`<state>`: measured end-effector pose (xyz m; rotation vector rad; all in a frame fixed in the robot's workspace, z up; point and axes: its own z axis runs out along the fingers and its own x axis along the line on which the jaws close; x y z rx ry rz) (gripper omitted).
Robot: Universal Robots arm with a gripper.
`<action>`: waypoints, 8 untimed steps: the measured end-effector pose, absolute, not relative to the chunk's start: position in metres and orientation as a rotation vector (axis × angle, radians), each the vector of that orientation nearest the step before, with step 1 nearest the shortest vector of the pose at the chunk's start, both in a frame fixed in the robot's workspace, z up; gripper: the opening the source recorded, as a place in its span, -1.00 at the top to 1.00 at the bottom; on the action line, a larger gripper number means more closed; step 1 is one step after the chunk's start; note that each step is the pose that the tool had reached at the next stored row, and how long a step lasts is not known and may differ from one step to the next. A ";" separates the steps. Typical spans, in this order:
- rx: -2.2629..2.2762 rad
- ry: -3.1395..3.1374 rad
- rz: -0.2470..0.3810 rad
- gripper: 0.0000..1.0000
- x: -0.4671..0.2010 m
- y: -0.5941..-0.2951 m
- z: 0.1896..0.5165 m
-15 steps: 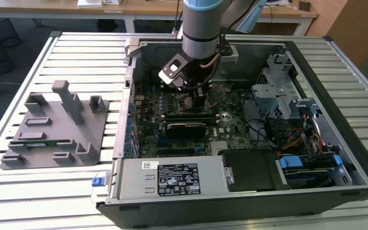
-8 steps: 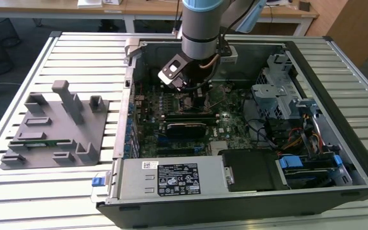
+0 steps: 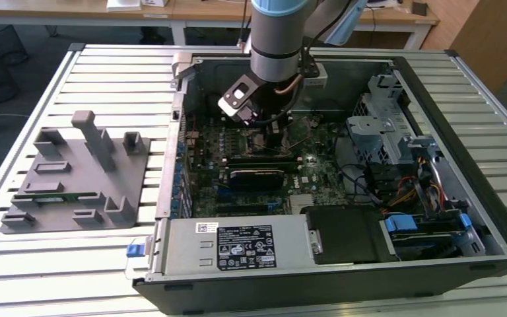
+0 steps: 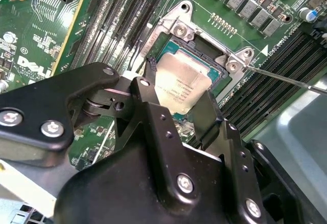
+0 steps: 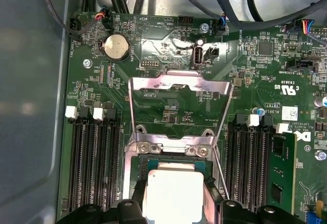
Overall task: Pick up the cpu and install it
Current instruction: 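Place the cpu into insertion slot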
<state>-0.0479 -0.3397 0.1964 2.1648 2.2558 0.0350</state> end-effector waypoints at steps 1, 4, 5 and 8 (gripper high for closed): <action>2.165 2.256 0.035 -0.05 -0.048 -0.340 0.196; 2.165 2.256 0.035 -0.05 -0.048 -0.340 0.196; 2.165 2.256 0.035 -0.05 -0.048 -0.340 0.196; 2.165 2.256 0.035 -0.05 -0.048 -0.340 0.196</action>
